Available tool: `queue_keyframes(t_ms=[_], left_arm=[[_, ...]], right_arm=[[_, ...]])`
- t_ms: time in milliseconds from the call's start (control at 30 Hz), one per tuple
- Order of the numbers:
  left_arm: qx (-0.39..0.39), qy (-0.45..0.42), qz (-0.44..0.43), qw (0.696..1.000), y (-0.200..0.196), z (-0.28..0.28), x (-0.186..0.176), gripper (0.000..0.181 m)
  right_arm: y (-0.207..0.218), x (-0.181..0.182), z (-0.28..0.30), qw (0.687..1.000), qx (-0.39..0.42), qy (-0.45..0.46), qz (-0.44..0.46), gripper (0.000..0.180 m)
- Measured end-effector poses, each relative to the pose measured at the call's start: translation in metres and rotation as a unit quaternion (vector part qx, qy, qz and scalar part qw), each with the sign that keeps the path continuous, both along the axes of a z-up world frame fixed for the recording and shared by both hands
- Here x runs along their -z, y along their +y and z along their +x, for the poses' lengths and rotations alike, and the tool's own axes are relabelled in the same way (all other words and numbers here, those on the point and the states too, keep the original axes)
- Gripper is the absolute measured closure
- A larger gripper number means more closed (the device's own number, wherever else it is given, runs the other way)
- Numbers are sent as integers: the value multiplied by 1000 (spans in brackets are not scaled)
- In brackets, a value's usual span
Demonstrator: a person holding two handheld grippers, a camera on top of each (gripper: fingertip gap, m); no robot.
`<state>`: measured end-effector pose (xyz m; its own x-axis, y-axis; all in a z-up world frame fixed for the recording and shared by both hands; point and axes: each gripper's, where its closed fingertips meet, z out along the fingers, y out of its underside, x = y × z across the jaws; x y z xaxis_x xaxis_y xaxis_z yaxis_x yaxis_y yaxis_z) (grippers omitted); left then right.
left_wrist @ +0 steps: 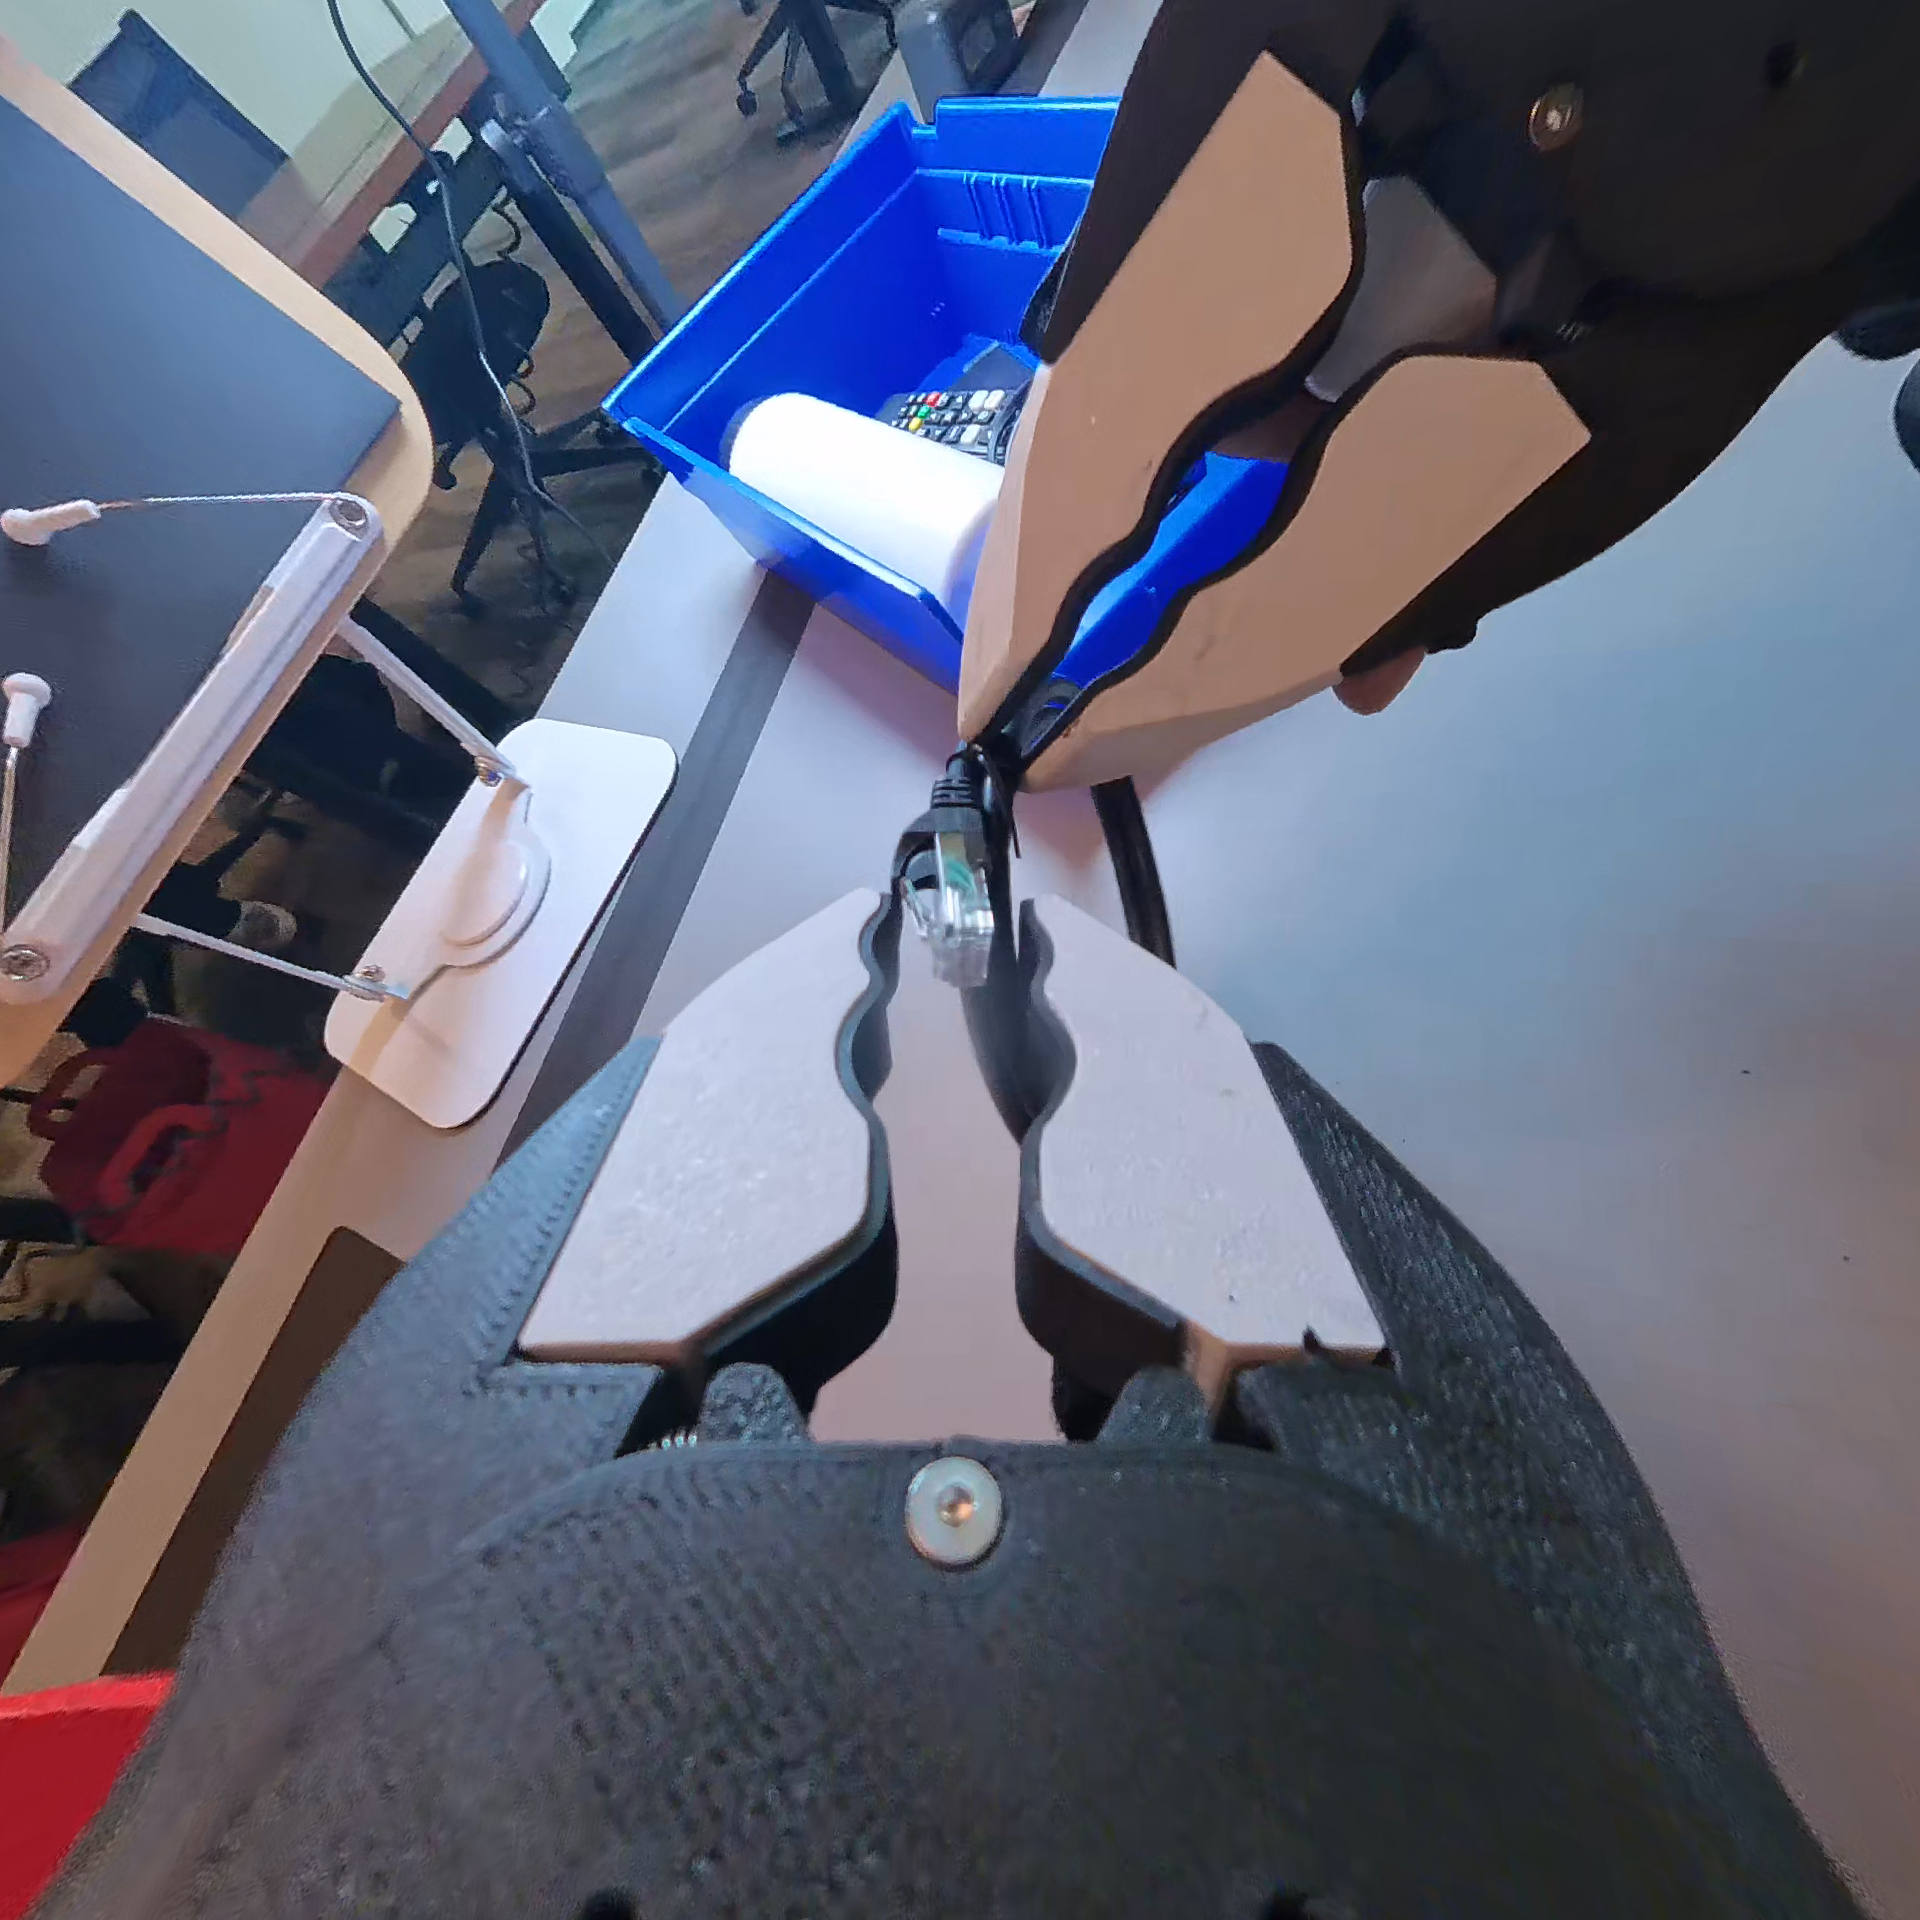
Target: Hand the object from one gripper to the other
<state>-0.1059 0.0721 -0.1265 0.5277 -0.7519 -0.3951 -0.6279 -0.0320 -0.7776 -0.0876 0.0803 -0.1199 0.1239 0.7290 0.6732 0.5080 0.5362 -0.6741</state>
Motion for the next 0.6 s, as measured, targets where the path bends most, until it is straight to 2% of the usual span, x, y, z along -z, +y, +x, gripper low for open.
queue_keyframes(t_ms=[33,100,233,400,600], left_arm=[[3,1,2,1000,-1,1,0,160],[9,2,1,1000,-3,2,-1,164],[21,1,-5,1000,-6,5,0,171],[28,10,1,1000,-8,9,1,171],[23,-25,0,999,-5,3,-6,168]], right_arm=[[1,2,0,1000,2,-6,2,173],[1,4,0,1000,6,-17,7,170],[-1,6,-4,999,8,-24,21,151],[-6,3,-6,999,0,-21,46,164],[1,-8,-1,999,3,36,-23,164]])
